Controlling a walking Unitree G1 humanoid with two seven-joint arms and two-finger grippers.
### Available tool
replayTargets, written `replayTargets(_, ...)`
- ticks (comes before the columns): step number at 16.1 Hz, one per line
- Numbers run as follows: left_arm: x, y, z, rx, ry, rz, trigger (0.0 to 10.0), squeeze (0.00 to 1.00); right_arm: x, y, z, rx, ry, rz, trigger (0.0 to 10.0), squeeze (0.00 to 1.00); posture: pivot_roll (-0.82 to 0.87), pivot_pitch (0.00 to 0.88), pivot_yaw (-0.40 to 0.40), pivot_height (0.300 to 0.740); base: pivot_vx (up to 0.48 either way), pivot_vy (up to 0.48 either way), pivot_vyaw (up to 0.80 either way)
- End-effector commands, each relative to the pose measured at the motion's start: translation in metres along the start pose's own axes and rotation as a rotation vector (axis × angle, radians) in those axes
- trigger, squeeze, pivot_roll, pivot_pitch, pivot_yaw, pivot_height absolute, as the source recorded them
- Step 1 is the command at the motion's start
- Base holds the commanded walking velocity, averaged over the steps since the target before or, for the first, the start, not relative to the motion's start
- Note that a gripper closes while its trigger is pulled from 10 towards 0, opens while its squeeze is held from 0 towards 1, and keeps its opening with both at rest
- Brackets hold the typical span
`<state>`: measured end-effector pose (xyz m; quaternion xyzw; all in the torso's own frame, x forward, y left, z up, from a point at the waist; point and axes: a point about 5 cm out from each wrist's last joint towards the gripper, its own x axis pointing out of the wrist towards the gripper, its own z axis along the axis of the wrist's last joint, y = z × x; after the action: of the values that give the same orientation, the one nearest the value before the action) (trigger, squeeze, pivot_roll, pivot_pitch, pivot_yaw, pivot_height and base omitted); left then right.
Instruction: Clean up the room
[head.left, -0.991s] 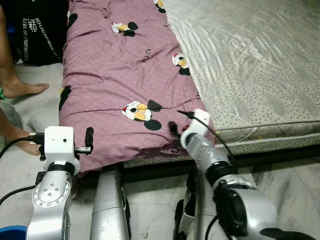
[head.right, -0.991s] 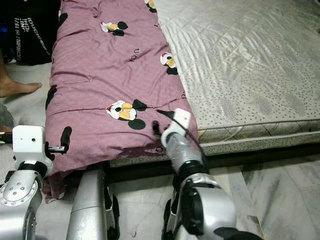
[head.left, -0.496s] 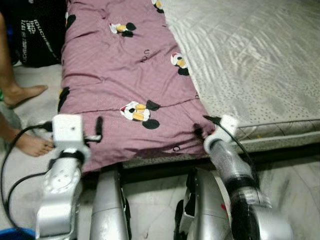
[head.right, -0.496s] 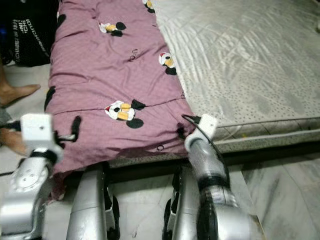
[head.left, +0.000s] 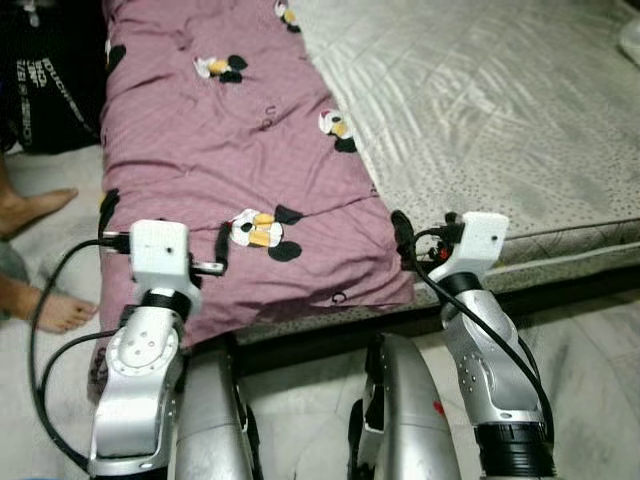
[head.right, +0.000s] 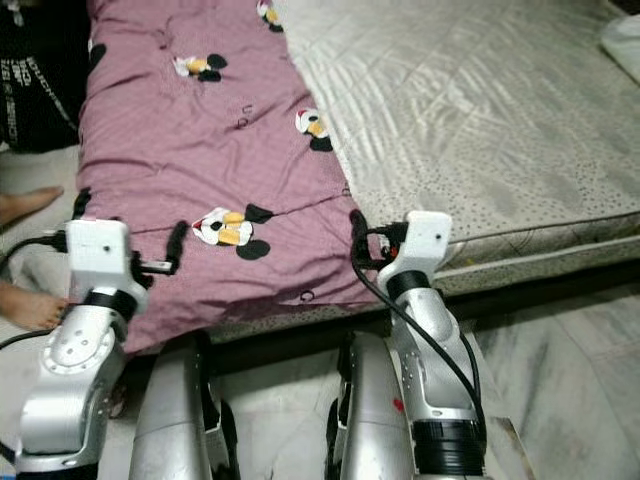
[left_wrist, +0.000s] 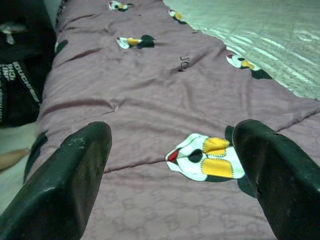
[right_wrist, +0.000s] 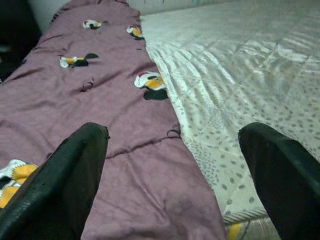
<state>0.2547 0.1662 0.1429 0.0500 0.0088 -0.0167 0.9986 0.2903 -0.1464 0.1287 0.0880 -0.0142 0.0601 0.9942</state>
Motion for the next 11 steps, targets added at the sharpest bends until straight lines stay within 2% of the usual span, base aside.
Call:
replayTargets(1, -0.002, 0.000, -0.007, -0.003, 0.019, -0.003, 10.0, 0.00, -0.003, 0.001, 0.003, -0.011, -0.004, 0.003, 10.0, 0.00, -0.02, 0.038, -0.020, 0.603, 0.000, 0.000, 0.00)
replayTargets(3, 0.002, -0.001, -0.022, 0.000, 0.043, -0.001, 10.0, 0.00, -0.004, 0.001, 0.005, -0.011, -0.004, 0.007, 10.0, 0.00, -0.04, 0.000, -0.015, 0.628, 0.000, 0.000, 0.00)
replayTargets(4, 0.007, -0.002, -0.025, -0.024, 0.050, 0.015, 10.0, 0.00, -0.004, 0.001, 0.008, -0.011, -0.010, 0.006, 10.0, 0.00, -0.05, 0.000, -0.013, 0.638, 0.000, 0.000, 0.00)
replayTargets(6, 0.016, -0.012, -0.021, -0.037, 0.021, -0.009, 10.0, 0.00, -0.001, 0.000, 0.013, -0.012, -0.018, 0.004, 10.0, 0.00, -0.05, 0.000, -0.013, 0.663, 0.000, 0.000, 0.00)
replayTargets(11, 0.018, -0.013, -0.026, -0.047, 0.022, -0.022, 10.0, 0.00, -0.001, 0.000, 0.012, -0.016, -0.014, 0.003, 10.0, 0.00, -0.05, 0.000, -0.011, 0.718, 0.000, 0.000, 0.00)
